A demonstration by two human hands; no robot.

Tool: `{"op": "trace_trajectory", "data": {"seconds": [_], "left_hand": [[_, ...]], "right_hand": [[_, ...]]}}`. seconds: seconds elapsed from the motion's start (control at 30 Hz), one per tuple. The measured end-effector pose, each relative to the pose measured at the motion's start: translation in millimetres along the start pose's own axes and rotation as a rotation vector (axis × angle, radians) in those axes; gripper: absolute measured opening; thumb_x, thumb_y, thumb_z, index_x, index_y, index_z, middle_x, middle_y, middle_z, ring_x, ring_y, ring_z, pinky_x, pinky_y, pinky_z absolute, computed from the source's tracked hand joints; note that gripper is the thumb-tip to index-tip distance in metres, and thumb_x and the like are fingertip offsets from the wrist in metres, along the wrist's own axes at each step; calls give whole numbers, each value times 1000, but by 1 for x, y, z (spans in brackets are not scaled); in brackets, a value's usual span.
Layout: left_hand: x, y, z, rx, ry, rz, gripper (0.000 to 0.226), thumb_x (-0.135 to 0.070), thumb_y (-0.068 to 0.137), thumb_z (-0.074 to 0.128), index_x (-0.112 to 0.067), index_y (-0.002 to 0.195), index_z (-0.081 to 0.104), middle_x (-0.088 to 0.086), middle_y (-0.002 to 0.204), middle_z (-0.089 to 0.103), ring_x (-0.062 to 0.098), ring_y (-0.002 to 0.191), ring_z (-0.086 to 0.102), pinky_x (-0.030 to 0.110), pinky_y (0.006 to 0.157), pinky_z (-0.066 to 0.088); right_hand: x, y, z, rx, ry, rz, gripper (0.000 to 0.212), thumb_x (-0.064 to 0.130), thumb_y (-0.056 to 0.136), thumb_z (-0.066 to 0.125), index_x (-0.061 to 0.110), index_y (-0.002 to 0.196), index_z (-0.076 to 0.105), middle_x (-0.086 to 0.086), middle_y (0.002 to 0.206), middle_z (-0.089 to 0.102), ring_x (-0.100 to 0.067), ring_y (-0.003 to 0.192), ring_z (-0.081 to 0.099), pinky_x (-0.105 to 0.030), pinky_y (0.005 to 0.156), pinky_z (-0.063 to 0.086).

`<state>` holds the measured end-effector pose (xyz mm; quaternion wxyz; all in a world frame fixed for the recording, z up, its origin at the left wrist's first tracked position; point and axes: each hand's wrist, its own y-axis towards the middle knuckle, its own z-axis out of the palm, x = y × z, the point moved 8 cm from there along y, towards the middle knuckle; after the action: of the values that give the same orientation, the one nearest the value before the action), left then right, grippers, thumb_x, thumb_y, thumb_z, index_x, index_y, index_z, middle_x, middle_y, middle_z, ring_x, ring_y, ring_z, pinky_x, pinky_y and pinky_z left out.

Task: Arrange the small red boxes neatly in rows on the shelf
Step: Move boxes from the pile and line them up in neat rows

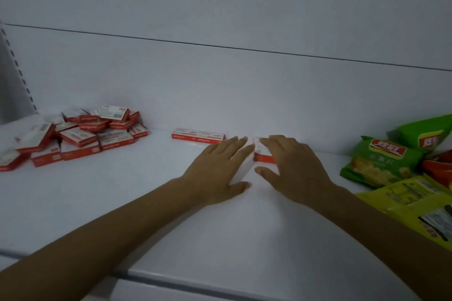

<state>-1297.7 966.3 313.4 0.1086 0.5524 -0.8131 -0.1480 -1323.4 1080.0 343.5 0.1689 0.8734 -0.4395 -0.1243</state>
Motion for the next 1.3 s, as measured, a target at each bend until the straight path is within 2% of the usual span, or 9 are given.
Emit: {"op": "trace_trajectory", "data": {"seconds": [0.2,0.37,0.5,0.63,0.73,1.0,1.17,1.23,1.3], "left_hand": [[82,-60,-29,18,106,-61,79,-62,89,34,-24,149,-2,-4,157,-4,12,144,-7,31,115,-2],[158,-117,-54,27,172,-133,83,-69,83,14,-22,149,-1,-3,157,-2,14,144,-6,32,114,-4],[212,-161,-71,19,153,-181,78,-67,84,20,-26,149,7,-5,157,6,14,144,3,31,114,0],[261,-195,-86,-34,126,-188,72,-63,87,31,-21,145,25,2,152,29,22,140,25,42,113,25],[288,-209,-94,-73,111,-188,75,-67,86,28,-19,144,30,2,149,34,21,137,30,37,110,23],[357,-229,-95,-189,-138,-193,103,-81,65,49,-23,146,22,-3,150,30,13,137,27,36,110,27],[367,-234,-94,-215,-512,-204,83,-59,67,73,-39,136,32,-29,130,43,-11,119,41,16,98,38],[368,-235,-95,-231,-563,-234,79,-35,70,80,-46,126,25,-42,115,35,-27,104,37,-4,86,30],[371,-238,-96,-251,-581,-269,76,-26,71,80,-46,120,25,-43,106,31,-27,96,36,-9,77,25]], "right_hand": [[78,38,14,-17,68,-115,63,52,79,53,6,122,57,-13,121,62,-30,108,60,-41,87,49],[168,81,21,-24,109,-217,65,56,87,47,16,137,41,-3,141,45,-21,127,43,-33,103,35],[239,112,30,8,137,-268,66,56,90,40,23,145,22,3,151,26,-15,137,26,-29,109,23],[293,126,44,-15,209,-306,62,57,86,44,11,127,54,-6,125,60,-22,112,58,-28,91,42],[319,134,51,-13,239,-290,62,54,83,50,7,121,59,-10,118,64,-27,106,62,-38,86,51],[357,142,45,43,174,-156,65,57,87,45,26,141,28,5,147,33,-15,134,32,-34,109,28],[388,146,39,-12,208,-186,59,51,87,52,21,136,39,2,141,43,-19,128,40,-35,105,32],[396,149,41,-16,232,-196,57,49,87,53,19,134,42,1,137,47,-19,124,44,-33,100,34],[400,150,44,-16,243,-193,56,50,87,52,19,133,42,1,136,47,-19,121,45,-31,97,36]]}}
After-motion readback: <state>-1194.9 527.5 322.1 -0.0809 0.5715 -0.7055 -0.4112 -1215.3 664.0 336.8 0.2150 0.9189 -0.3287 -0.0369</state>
